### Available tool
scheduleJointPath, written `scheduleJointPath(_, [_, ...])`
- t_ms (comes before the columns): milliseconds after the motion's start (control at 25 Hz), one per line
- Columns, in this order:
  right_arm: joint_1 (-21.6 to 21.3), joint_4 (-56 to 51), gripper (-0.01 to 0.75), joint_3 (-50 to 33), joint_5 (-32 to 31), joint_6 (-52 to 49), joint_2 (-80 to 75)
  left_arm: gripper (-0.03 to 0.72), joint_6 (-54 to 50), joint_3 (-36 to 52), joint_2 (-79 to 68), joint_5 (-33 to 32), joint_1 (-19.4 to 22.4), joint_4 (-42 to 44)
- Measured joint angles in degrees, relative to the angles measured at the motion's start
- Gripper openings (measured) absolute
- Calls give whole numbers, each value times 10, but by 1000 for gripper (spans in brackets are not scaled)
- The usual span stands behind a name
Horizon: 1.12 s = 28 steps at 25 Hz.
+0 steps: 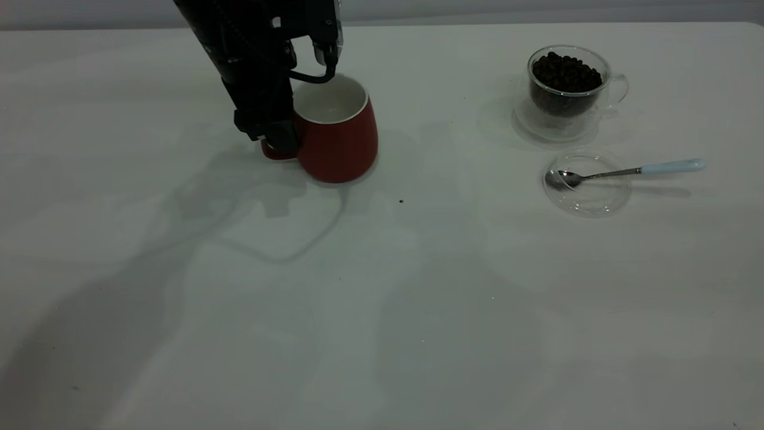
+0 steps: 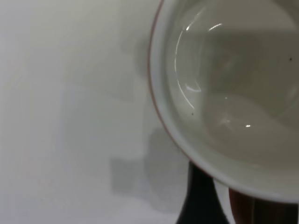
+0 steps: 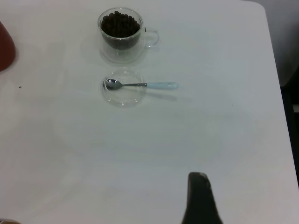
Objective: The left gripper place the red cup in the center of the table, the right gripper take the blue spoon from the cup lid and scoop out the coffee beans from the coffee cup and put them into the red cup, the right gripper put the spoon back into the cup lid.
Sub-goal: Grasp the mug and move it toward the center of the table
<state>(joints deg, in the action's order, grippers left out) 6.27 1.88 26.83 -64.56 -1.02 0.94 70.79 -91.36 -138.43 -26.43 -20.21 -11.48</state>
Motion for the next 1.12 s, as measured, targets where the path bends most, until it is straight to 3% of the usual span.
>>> scheduleJointPath(920, [0, 0, 550, 0, 0, 1, 0, 587, 1, 0, 0, 32, -23, -46])
scheduleJointPath(1120, [0, 0, 550, 0, 0, 1, 0, 587, -15, 0, 8, -31, -21, -24])
